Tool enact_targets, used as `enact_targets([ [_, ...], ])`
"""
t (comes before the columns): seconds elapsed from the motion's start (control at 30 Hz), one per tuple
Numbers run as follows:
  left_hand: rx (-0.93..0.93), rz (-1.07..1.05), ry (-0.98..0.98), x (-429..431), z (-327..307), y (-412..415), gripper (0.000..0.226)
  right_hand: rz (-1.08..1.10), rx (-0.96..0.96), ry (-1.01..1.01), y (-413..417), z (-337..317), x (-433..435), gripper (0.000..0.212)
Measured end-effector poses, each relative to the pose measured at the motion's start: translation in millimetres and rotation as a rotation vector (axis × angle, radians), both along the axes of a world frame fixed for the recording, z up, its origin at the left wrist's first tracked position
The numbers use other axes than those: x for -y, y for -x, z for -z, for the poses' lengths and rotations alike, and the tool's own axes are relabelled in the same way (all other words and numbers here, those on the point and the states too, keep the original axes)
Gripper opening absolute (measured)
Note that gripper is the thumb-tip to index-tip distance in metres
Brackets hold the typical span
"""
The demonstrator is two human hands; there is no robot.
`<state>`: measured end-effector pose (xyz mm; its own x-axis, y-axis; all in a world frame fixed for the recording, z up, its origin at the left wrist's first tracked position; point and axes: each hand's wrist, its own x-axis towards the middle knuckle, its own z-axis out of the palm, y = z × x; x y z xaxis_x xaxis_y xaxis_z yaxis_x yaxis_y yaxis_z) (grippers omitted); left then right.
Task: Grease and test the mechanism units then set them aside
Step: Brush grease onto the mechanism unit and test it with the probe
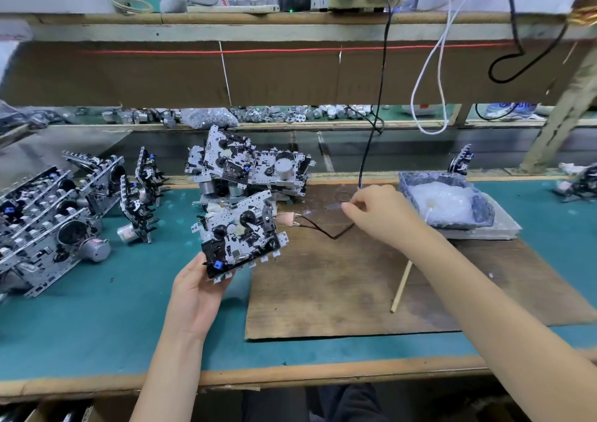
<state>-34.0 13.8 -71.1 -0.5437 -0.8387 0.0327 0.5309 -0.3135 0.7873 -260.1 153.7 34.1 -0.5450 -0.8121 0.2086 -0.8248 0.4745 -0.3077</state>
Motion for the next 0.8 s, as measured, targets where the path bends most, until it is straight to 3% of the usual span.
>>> enact_targets([
  [0.17, 0.001, -0.007, -0.007, -2.6, 0.6, 2.7, 0.052, 0.154, -0.007, -0.524, 20.4, 2.7, -40.8, 0.026],
  [0.27, 0.014, -0.003, 0.009, -3.7, 1.4, 4.3, 0.051, 0.134, 0.175, -0.619, 24.6, 6.6, -56.3, 0.025],
  [0.37, 0.021, -0.009, 0.018, -4.1, 1.2, 5.0, 0.048, 0.108, 0.321, -0.546, 26.7, 9.2, -64.5, 0.032],
  [0.5, 0.020, -0.029, 0.001, -3.2, 2.3, 6.0, 0.050, 0.098, 0.251, -0.464, 26.4, 13.8, -66.2, 0.044],
  [0.6, 0.021, -0.025, -0.008, -1.1, 4.4, 5.3, 0.055, 0.158, 0.129, -0.392, 25.5, 17.6, -64.5, 0.042],
  [0.8, 0.030, -0.001, 0.049, -1.0, 3.2, 2.8, 0.033, 0.305, -0.083, 0.172, 27.5, 13.2, -58.3, 0.026],
])
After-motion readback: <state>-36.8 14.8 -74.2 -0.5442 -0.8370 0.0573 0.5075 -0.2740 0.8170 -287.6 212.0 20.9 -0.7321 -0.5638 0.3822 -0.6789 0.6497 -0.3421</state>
